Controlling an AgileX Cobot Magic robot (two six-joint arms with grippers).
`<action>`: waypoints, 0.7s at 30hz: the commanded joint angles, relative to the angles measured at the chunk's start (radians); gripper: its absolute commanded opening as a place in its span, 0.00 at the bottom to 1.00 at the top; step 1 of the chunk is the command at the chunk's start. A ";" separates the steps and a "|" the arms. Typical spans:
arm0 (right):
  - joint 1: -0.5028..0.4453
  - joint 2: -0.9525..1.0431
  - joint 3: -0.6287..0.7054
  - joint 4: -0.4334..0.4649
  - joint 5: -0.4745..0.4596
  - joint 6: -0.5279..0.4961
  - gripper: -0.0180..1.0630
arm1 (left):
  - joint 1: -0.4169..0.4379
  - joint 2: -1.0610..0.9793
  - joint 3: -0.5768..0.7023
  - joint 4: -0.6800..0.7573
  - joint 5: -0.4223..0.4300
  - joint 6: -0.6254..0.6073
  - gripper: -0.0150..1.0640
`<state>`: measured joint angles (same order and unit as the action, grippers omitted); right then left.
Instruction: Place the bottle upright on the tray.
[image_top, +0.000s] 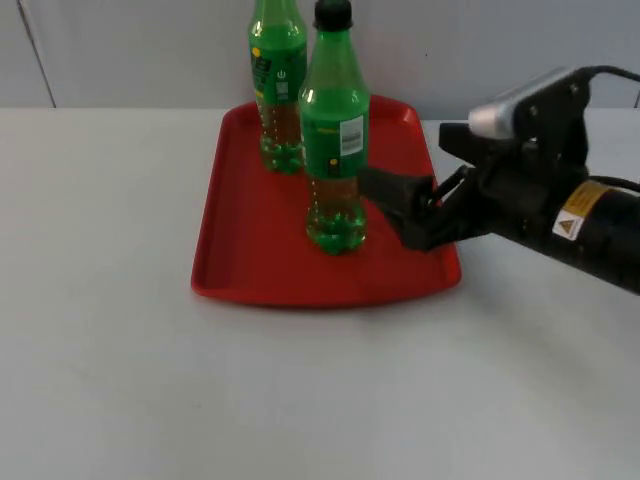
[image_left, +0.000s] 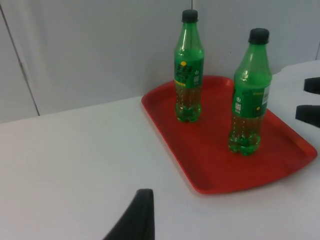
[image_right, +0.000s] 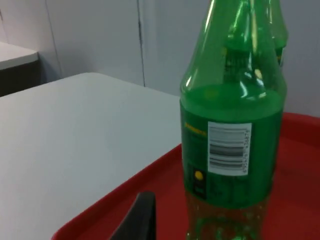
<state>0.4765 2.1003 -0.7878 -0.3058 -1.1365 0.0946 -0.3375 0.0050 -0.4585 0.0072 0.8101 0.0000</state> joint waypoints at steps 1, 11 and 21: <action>-0.005 -0.051 0.023 0.005 0.052 0.022 0.87 | -0.006 -0.005 -0.007 0.005 0.000 0.000 0.99; -0.003 -0.381 0.061 -0.006 0.688 0.170 0.87 | -0.006 -0.005 -0.007 0.005 0.000 0.000 0.99; -0.001 -0.636 0.061 -0.001 1.080 0.196 0.87 | -0.006 -0.005 -0.007 0.005 0.000 0.000 0.99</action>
<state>0.4765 1.4901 -0.7351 -0.3058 -0.0950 0.2841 -0.3375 0.0050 -0.4585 0.0072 0.8101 0.0000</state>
